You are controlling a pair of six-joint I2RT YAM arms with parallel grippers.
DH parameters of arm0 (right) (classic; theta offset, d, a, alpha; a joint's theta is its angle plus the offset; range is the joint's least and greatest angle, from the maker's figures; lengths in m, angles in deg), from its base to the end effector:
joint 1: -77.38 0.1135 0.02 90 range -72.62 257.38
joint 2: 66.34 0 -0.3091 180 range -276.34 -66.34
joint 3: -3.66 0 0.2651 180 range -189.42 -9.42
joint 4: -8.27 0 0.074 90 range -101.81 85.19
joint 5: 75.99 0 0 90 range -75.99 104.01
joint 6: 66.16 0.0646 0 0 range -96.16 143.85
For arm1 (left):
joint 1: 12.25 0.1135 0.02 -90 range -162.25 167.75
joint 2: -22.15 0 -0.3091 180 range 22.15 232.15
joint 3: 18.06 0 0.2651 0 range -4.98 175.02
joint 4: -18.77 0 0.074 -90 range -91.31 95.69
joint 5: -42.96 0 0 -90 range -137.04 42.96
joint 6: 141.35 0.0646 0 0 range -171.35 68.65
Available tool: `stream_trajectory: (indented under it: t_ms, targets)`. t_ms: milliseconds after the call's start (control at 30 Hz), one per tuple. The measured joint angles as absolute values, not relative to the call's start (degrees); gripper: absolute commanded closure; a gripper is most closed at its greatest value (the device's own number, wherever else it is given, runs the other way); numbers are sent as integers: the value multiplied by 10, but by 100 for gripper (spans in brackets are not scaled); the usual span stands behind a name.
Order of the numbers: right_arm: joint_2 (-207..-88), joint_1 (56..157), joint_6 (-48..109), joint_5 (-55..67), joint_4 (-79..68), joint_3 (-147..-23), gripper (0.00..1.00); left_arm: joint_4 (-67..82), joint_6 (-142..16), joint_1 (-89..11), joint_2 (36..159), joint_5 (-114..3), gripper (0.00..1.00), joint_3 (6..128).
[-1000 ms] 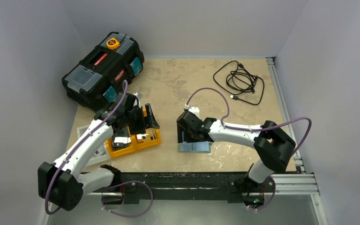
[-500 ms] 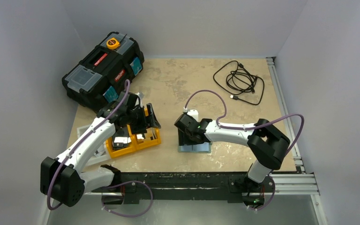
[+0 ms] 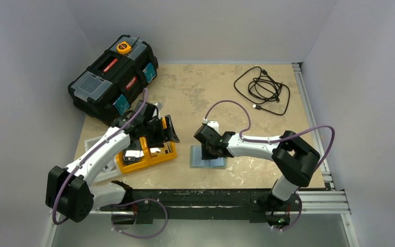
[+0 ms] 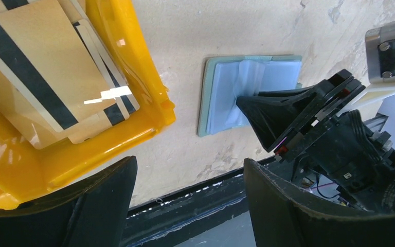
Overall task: Take the credit cards out of the card holder
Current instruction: Remove the credit card from the card holder.
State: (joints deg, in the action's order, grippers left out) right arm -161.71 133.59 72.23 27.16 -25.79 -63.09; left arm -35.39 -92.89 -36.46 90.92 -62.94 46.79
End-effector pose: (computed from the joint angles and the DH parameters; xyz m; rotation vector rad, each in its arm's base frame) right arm 0.2038 0.2781 0.1726 -0.1068 2.6526 0.3232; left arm 0.2158 -0.1164 0.2680 -0.3030 2.7110 -0.7428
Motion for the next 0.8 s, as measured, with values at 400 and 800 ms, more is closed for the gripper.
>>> stream_trajectory:
  t_ms: [400, 800]
  targets:
    - [-1570, 1281, 711, 183, -161, -548, 99, -298, -964, -441, 1007, -644, 53, 468]
    - [-1553, 1248, 701, 119, -94, -501, 100, -242, -989, -517, 1170, -649, 67, 503]
